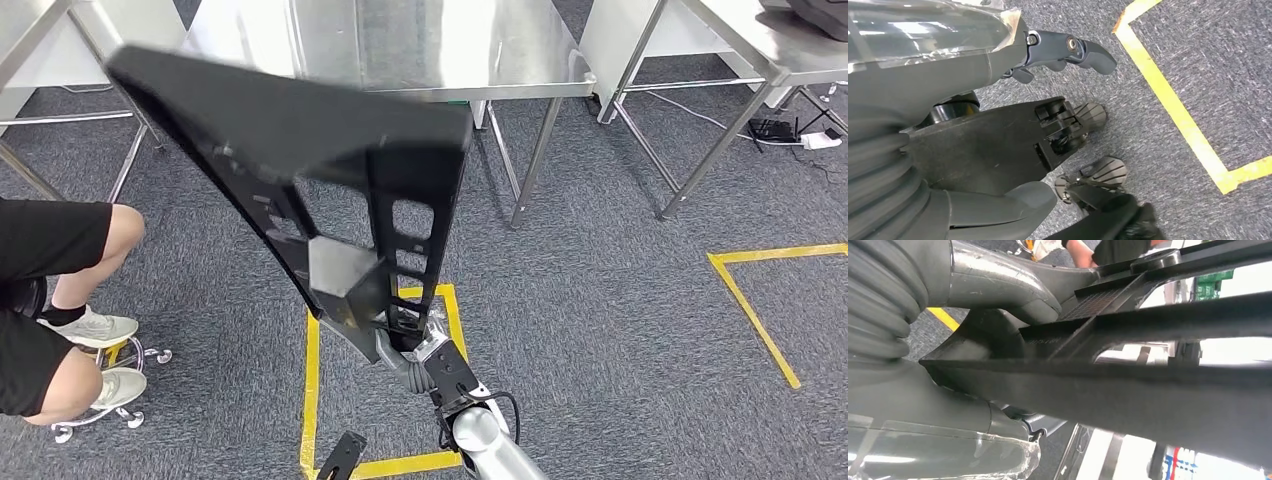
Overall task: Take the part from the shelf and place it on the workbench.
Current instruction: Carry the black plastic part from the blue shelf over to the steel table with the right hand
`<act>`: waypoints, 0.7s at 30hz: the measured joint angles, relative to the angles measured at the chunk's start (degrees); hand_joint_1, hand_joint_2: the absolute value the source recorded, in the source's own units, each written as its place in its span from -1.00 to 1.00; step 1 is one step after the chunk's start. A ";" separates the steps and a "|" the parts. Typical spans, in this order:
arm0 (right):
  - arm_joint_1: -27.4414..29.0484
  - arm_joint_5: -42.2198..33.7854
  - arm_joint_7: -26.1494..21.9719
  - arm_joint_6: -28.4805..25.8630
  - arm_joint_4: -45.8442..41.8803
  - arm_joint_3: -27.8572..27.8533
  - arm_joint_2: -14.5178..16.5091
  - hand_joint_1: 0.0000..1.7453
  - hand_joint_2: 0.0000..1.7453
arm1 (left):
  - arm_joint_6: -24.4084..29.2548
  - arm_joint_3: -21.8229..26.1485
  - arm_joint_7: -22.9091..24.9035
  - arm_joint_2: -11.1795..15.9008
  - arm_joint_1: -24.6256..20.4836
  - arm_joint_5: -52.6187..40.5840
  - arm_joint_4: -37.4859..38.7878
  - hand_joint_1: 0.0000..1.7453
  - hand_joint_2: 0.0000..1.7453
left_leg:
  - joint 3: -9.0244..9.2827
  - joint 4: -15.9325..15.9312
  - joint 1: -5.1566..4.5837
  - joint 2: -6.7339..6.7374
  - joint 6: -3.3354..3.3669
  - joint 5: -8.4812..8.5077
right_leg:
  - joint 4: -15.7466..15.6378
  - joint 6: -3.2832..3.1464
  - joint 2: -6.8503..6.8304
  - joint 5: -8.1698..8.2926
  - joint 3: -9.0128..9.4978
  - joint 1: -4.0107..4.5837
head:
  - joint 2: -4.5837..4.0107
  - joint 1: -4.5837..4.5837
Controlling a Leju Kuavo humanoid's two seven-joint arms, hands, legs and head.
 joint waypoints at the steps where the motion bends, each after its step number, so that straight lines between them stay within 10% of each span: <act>1: 0.07 -0.01 0.01 0.00 0.00 0.01 -0.09 1.00 1.00 | 0.03 -0.05 0.00 -0.01 0.00 0.00 0.00 -1.00 1.00 | 0.48 0.01 0.07 -0.06 -0.16 -0.37 | -1.77 0.57 -0.07 1.38 0.17 -0.15 | 0.00 0.02; 4: 0.05 -0.09 0.01 0.01 0.02 0.04 -0.18 1.00 1.00 | 0.06 -0.16 -0.01 -0.02 0.00 0.00 -0.01 -1.00 1.00 | 2.08 0.05 0.15 -0.14 -1.04 -1.74 | -13.27 1.68 -0.66 7.16 4.35 -0.45 | 0.00 0.08; 9: 0.05 -0.14 0.08 0.08 -0.02 0.05 -0.08 1.00 1.00 | 0.13 -0.22 0.11 -0.01 -0.01 0.07 -0.01 -1.00 1.00 | 2.15 1.37 0.17 0.14 -2.54 -2.90 | -16.28 -1.58 -0.50 7.73 6.57 -0.25 | 0.00 -0.16; 14: -0.07 -0.19 0.12 0.13 -0.02 0.04 0.16 1.00 1.00 | 0.20 -0.25 0.18 0.02 0.00 0.09 0.00 -1.00 1.00 | -7.49 16.10 0.37 0.17 -3.37 -7.44 | -16.37 -3.31 -0.29 6.04 8.64 -0.08 | 0.00 -0.39; 16: 0.00 -0.18 0.15 0.13 0.01 0.05 0.15 1.00 1.00 | 0.20 -0.25 0.20 0.03 0.00 0.09 0.00 -1.00 1.00 | -9.16 15.84 0.36 0.17 -3.15 -5.93 | -16.37 -3.32 -0.05 5.17 9.76 0.13 | 0.00 -0.41; 19: -0.07 -0.18 0.14 0.14 0.01 0.07 0.25 1.00 1.00 | 0.19 -0.25 0.21 0.04 -0.01 0.09 0.00 -1.00 1.00 | -6.02 5.56 -0.02 0.18 -1.91 1.05 | -16.49 -2.98 0.28 3.69 11.80 0.40 | 0.00 -0.35; 21: -0.16 -0.14 0.03 0.17 0.01 0.16 0.31 1.00 1.00 | 0.28 -0.28 0.23 0.07 0.01 0.09 0.01 -1.00 1.00 | -4.39 2.06 -0.55 0.09 -1.08 1.96 | -16.62 -2.43 0.35 3.00 12.43 0.51 | 0.00 -0.38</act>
